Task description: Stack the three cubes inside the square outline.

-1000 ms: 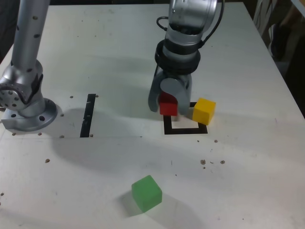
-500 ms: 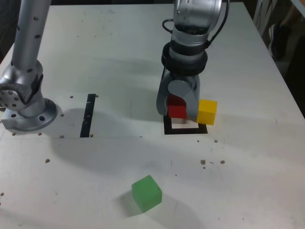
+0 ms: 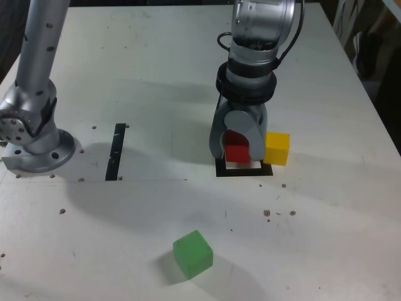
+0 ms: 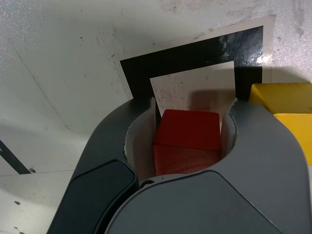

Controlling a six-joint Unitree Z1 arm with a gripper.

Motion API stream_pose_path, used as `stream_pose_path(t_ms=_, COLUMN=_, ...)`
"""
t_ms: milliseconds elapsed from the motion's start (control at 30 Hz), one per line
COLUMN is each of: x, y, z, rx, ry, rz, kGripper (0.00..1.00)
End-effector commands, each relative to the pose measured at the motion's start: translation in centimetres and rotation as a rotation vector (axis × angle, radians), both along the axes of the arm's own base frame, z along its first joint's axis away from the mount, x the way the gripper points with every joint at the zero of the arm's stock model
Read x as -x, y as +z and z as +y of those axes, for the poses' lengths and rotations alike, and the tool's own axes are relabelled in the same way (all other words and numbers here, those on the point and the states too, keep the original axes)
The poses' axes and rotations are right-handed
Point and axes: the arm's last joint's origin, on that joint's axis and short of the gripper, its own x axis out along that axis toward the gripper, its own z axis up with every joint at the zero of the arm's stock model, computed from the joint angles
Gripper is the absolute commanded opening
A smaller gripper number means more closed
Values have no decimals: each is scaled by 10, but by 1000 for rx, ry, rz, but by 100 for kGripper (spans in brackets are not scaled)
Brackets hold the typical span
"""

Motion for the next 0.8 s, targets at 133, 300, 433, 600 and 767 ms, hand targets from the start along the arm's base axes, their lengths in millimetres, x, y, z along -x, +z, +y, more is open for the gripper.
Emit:
stream_pose_path(t_ms=133, x=1, y=-4, z=0, rx=-9, ry=-1, rz=24, kGripper=30)
stream_pose_path(t_ms=300, x=2, y=-2, z=0, rx=-10, ry=-1, rz=34, kGripper=52)
stream_pose_path(t_ms=433, x=1, y=-1, z=0, rx=-9, ry=-2, rz=30, kGripper=72)
stream_pose_path(t_ms=600, x=-1, y=0, z=0, rx=-8, ry=-3, rz=21, kGripper=85)
stream_pose_path(t_ms=767, x=0, y=2, z=0, rx=-6, ry=-3, rz=12, kGripper=92)
